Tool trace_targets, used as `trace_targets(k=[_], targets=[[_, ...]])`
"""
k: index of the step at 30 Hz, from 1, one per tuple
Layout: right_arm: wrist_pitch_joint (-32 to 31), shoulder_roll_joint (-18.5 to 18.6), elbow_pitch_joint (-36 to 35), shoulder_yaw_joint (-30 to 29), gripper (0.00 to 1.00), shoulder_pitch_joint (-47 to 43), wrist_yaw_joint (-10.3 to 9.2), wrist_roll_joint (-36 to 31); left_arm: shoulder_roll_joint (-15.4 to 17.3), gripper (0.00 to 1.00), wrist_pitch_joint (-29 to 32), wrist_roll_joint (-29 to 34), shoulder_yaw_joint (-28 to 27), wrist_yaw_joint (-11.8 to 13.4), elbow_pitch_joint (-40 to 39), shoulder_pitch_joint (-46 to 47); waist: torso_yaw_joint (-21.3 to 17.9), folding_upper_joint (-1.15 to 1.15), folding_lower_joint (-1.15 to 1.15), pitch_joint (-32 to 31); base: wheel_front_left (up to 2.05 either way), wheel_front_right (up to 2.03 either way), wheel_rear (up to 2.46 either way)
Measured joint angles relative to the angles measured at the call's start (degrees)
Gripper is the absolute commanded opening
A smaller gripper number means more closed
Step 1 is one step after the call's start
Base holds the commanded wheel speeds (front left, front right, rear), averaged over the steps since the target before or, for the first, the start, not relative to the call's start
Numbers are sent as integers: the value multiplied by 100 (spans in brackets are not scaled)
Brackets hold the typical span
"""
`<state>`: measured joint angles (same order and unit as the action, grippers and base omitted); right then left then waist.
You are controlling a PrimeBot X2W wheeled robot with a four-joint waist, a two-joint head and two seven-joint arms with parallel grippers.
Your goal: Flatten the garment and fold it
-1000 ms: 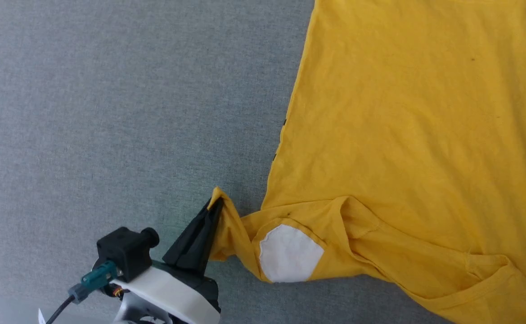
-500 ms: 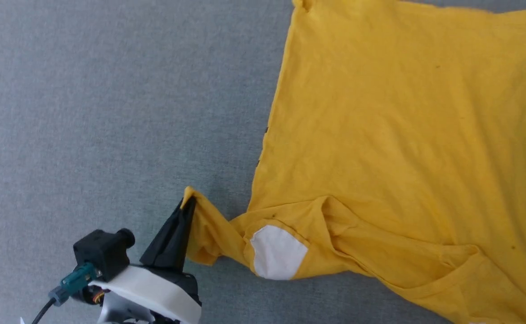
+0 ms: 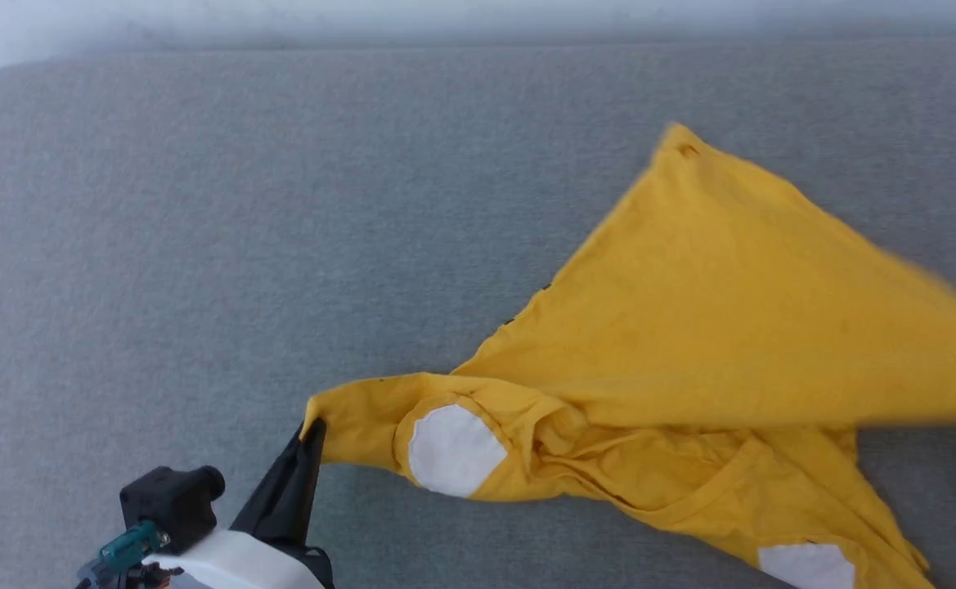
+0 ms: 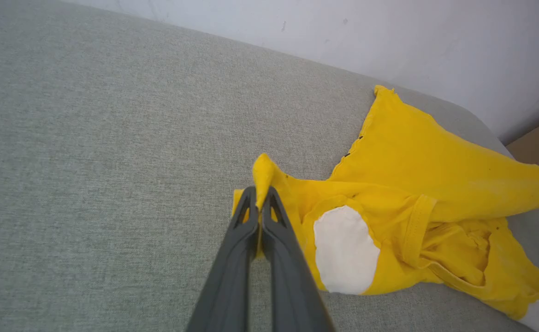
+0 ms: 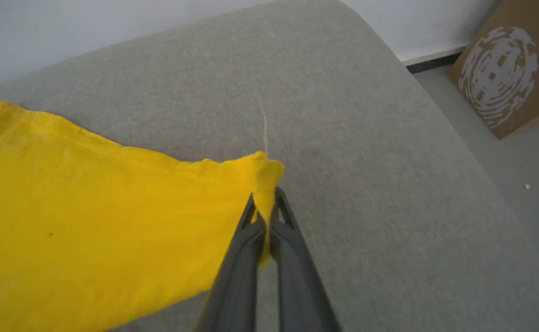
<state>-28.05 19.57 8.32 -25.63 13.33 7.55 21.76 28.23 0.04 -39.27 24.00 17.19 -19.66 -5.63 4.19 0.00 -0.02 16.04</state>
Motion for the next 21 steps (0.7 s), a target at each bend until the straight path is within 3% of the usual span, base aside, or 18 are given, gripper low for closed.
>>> trace_targets(k=[3,6,11,12,13,14,17,21], targets=[[21,-742,-343,-659,0,-1093,-1,40,24,0,1,-2,26,0,13,-38,-170,0,0,-158,0,0,0],[149,-1315,-421,-939,0,-2035,-1,-135,47,0,2,0,53,-1,58,-51,-313,0,0,-293,0,0,0],[460,-1622,-240,-921,0,-2671,-1,-333,88,0,2,1,96,-1,193,-168,-480,0,1,-511,0,0,0],[501,-1633,-198,-880,7,-2677,-1,-341,87,0,2,0,99,-1,211,-187,-509,0,1,-550,0,0,0],[557,-1637,-187,-828,84,-2676,-1,-359,87,0,2,0,104,-1,220,-210,-538,0,1,-588,0,0,0],[621,-1636,-198,-739,100,-2665,-1,-391,83,0,1,-2,113,-1,235,-229,-564,0,1,-628,0,0,0],[740,-1616,-347,-498,100,-2514,-1,-415,79,0,0,-18,148,-9,261,-244,-620,0,1,-739,0,0,0],[709,-1122,-933,127,100,-1980,-1,-264,65,0,-5,-16,199,-66,282,-241,-624,0,1,-818,0,0,0]])
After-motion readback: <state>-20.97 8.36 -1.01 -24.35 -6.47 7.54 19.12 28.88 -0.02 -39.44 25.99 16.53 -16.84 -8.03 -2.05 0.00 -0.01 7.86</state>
